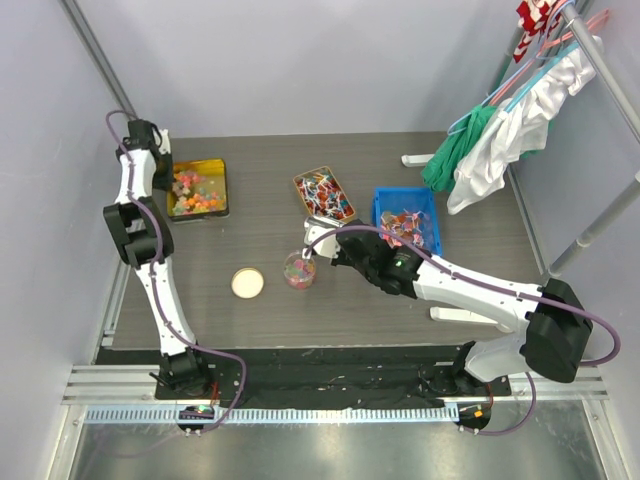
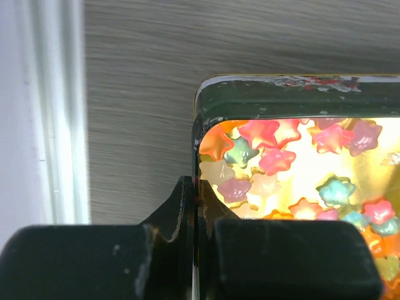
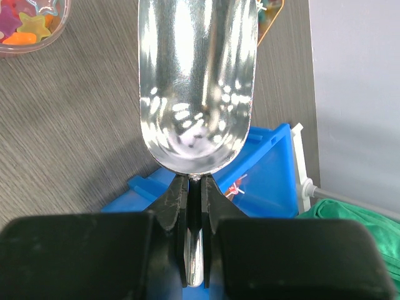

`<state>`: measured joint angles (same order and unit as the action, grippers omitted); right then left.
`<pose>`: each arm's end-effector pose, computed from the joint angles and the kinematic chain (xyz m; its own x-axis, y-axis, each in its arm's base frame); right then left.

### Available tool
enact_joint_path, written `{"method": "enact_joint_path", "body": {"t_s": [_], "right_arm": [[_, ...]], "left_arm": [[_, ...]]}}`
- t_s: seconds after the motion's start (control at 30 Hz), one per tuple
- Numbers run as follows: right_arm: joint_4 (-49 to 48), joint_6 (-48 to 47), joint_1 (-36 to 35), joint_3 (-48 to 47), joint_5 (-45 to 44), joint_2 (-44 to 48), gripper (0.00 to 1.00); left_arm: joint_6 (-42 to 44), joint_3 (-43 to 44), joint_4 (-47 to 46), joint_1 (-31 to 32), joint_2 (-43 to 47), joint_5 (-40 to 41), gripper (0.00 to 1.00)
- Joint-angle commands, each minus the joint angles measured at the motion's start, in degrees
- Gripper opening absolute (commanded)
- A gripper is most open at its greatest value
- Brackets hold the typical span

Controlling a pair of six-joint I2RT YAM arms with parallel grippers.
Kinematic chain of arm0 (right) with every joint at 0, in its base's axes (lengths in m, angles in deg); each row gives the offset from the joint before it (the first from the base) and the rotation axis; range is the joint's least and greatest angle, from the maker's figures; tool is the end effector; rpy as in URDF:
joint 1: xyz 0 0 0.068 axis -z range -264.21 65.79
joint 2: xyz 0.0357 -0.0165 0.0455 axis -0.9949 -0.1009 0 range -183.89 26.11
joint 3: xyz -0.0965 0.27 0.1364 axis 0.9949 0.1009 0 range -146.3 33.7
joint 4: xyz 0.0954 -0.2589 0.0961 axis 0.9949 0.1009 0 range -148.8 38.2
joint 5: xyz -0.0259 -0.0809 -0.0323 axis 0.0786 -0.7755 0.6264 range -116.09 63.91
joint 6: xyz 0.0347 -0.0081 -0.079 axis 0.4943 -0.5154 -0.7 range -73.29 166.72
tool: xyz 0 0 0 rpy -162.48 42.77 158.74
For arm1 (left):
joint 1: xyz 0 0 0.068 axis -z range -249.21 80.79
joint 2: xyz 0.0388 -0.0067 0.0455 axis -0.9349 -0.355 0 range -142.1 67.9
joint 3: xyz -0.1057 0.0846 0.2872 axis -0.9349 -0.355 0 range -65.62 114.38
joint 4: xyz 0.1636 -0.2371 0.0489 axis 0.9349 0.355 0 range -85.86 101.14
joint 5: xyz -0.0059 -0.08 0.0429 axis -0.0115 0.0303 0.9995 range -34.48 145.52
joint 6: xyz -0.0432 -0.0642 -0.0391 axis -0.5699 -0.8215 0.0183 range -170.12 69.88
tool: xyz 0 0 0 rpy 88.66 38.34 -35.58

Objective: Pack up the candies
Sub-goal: Place the storage box at the center of the board.

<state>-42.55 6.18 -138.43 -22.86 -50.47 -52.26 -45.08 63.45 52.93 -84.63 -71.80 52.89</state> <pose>0.2307 0.2660 0.2810 0.0828 -0.8976 -0.4330 -0.6515 0.2800 -0.7051 0.5957 0.1607 0.1921 -0.8481 -0.1429 -0.5102 -0.1692 0.9856 0.0053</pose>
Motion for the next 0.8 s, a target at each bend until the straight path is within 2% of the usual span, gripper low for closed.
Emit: {"method": "enact_joint_path", "body": {"t_s": [0.0,0.03,0.27,0.4,0.43,0.5,0.53,0.6,0.63,0.7,0.73,0.77], "right_arm": [[-3.2,0.3,0.3,-1.4,-1.4,0.1,0.01],[-3.2,0.4,0.5,-1.7,-1.5,-0.3,0.01],[-2.6,0.8,0.4,-3.4,-0.9,-2.1,0.01],[-2.5,1.0,0.4,-3.9,-0.8,-2.7,0.01],[-2.5,1.0,0.4,-4.0,-0.8,-2.7,0.01],[-2.6,0.9,0.4,-4.1,-0.8,-3.0,0.01],[-2.6,0.9,0.4,-4.2,-0.9,-3.0,0.01],[-2.7,0.8,0.5,-4.4,-1.3,-3.0,0.01],[-2.7,0.6,0.5,-4.6,-1.4,-3.1,0.01],[-2.7,0.5,0.6,-4.9,-2.3,-3.1,0.01],[-2.7,0.4,0.9,-5.4,-2.6,-3.0,0.01],[-2.7,0.3,1.2,-5.6,-2.9,-2.8,0.01]], "left_arm": [[0.5,4.7,2.1,-0.9,-1.2,4.6,0.01],[0.6,4.3,1.7,-1.0,-1.4,5.3,0.11],[-1.4,1.4,-1.4,-3.5,-0.8,7.0,0.24],[-0.8,-2.2,-3.7,-4.3,3.3,5.8,0.32],[-0.7,-3.6,-4.5,-4.3,4.6,5.4,0.4],[-0.7,-8.2,-7.4,-4.2,8.8,4.3,0.49],[-0.6,-9.7,-8.3,-3.9,10.0,4.0,0.58],[0.1,-12.9,-10.0,-3.3,12.3,4.0,0.68],[1.0,-13.9,-10.4,-2.5,14.2,4.0,0.76],[1.9,-16.6,-10.9,-1.5,15.8,4.2,0.84],[2.9,-17.4,-11.2,-0.2,17.2,4.5,0.96],[3.3,-18.3,-11.3,0.4,17.8,4.6,1.0]]}}
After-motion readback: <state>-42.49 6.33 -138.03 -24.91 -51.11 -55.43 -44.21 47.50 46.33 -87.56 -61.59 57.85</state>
